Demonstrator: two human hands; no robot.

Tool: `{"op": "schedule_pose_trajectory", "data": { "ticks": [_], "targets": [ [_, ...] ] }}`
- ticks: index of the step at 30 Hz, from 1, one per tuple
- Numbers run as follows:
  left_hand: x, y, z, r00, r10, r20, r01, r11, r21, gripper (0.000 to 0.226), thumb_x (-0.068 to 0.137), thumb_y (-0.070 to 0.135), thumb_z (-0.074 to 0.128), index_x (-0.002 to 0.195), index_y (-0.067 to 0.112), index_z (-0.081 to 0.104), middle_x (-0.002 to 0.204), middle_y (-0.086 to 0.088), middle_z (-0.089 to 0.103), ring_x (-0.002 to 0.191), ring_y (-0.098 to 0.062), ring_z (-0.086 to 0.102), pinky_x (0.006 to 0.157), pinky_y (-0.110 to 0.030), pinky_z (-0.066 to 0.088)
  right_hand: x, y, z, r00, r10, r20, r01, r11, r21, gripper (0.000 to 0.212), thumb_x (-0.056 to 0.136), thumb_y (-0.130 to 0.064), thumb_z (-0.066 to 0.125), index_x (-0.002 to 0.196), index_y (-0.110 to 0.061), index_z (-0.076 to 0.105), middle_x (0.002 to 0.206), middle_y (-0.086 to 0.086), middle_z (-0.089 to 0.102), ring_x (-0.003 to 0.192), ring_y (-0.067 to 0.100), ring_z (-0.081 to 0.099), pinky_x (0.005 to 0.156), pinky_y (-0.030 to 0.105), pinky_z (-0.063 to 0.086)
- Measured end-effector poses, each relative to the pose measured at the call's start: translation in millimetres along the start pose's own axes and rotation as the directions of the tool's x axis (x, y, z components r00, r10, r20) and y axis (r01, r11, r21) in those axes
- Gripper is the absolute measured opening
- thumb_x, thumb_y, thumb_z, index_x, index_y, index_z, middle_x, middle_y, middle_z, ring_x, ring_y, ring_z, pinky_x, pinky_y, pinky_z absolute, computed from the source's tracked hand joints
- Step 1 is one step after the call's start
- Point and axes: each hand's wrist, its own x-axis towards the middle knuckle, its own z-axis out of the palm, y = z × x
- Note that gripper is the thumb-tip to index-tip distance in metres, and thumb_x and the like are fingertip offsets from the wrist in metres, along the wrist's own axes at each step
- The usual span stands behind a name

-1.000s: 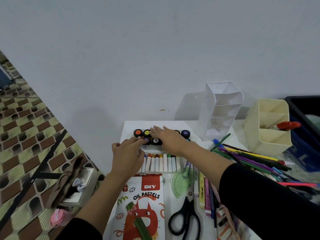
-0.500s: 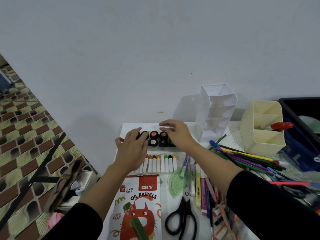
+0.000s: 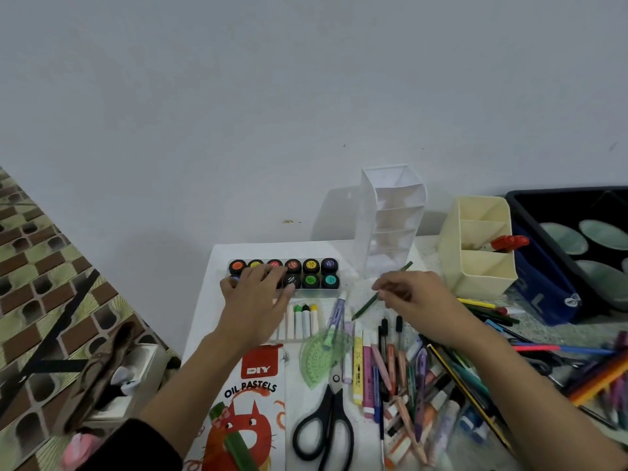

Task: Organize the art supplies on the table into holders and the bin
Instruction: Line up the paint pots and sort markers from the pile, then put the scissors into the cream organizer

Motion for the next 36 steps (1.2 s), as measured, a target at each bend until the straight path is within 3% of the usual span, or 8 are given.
{"op": "schedule_pose_trajectory", "data": {
  "ticks": [3,6,11,17,22,27,30,36],
  "targets": [
    [-16.8,23.1,4.3,0.982,0.186,0.024,-0.183,0.979,-0.084,0.037,0.094,0.054,0.041,0.12,0.038,0.062,0.117,0.014,0.051,0.117,-0.01,0.046,0.092,-0.041,0.023,-13.1,5.2,9.5,0.999,-0.025,0.038,0.027,0.998,-0.049,0.014,0.098,-0.024,0.063,0.107,-0.023,0.073,0.092,-0.015,0.069,0.086,0.0,0.065,0.079,0.02,0.052],
    [-28.7,36.8,11.9,0.947,0.279,0.158,-0.289,0.956,0.042,0.039,0.091,0.063,0.047,0.121,0.042,0.061,0.117,0.016,0.045,0.117,-0.007,0.04,0.091,-0.04,0.021,-20.3,3.6,34.9,0.991,-0.104,0.089,0.118,0.979,-0.169,0.026,0.096,-0.043,0.06,0.112,-0.026,0.071,0.1,-0.012,0.068,0.092,0.004,0.059,0.084,0.032,0.052],
    [-33.0,42.1,14.9,0.942,0.271,0.2,-0.281,0.96,0.02,0.037,0.091,0.063,0.052,0.122,0.044,0.06,0.114,0.017,0.042,0.117,-0.006,0.037,0.088,-0.038,0.021,-16.5,1.1,69.3,0.986,-0.098,0.134,0.143,0.915,-0.377,0.034,0.092,-0.056,0.057,0.107,-0.027,0.067,0.107,-0.006,0.055,0.107,0.018,0.045,0.089,0.043,0.043],
    [-35.0,45.2,13.7,0.955,0.239,0.177,-0.202,0.958,-0.201,0.011,0.092,0.051,0.061,0.101,0.045,0.058,0.107,0.022,0.044,0.108,0.001,0.04,0.088,-0.036,0.024,-19.6,4.4,69.2,0.988,-0.103,0.115,0.134,0.944,-0.301,0.035,0.095,-0.053,0.055,0.117,-0.028,0.065,0.11,-0.006,0.054,0.111,0.017,0.045,0.091,0.044,0.043],
    [-23.5,71.4,-2.4,0.961,0.246,0.122,-0.15,0.842,-0.519,0.006,0.098,0.034,0.06,0.094,0.035,0.056,0.087,0.017,0.065,0.08,-0.006,0.061,0.076,-0.034,0.049,-33.8,17.1,26.7,0.997,-0.072,-0.039,0.068,0.993,-0.094,0.034,0.098,-0.052,0.053,0.119,-0.028,0.067,0.104,-0.011,0.059,0.101,0.009,0.053,0.088,0.037,0.049],
    [-9.0,138.2,-9.0,0.943,0.312,0.116,-0.145,0.699,-0.7,0.006,0.102,0.028,0.054,0.1,0.023,0.051,0.081,0.01,0.074,0.06,-0.023,0.057,0.056,-0.027,0.043,-59.7,60.8,-41.1,0.963,0.005,-0.27,-0.045,0.989,-0.142,0.02,0.096,-0.033,0.064,0.111,-0.023,0.073,0.097,-0.012,0.066,0.09,0.006,0.06,0.08,0.03,0.052],
    [0.3,182.3,-2.0,0.946,0.315,0.071,-0.168,0.669,-0.724,0.009,0.101,0.03,0.056,0.099,0.023,0.051,0.072,0.004,0.072,0.047,-0.01,0.046,0.054,-0.023,0.037,-77.3,101.3,-77.4,0.918,-0.006,-0.398,-0.121,0.949,-0.292,0.013,0.094,-0.027,0.067,0.104,-0.023,0.073,0.094,-0.012,0.067,0.091,0.013,0.058,0.078,0.044,0.052],
    [17.1,263.6,15.2,0.935,0.348,-0.068,-0.288,0.633,-0.719,0.007,0.094,0.025,0.068,0.092,0.027,0.062,0.086,0.011,0.069,0.078,-0.007,0.06,0.067,-0.017,0.041,-93.6,159.6,-126.9,0.898,-0.127,-0.422,-0.181,0.768,-0.614,0.024,0.085,-0.028,0.076,0.108,-0.021,0.073,0.11,-0.002,0.064,0.11,0.028,0.051,0.079,0.044,0.039]
  ]
}}
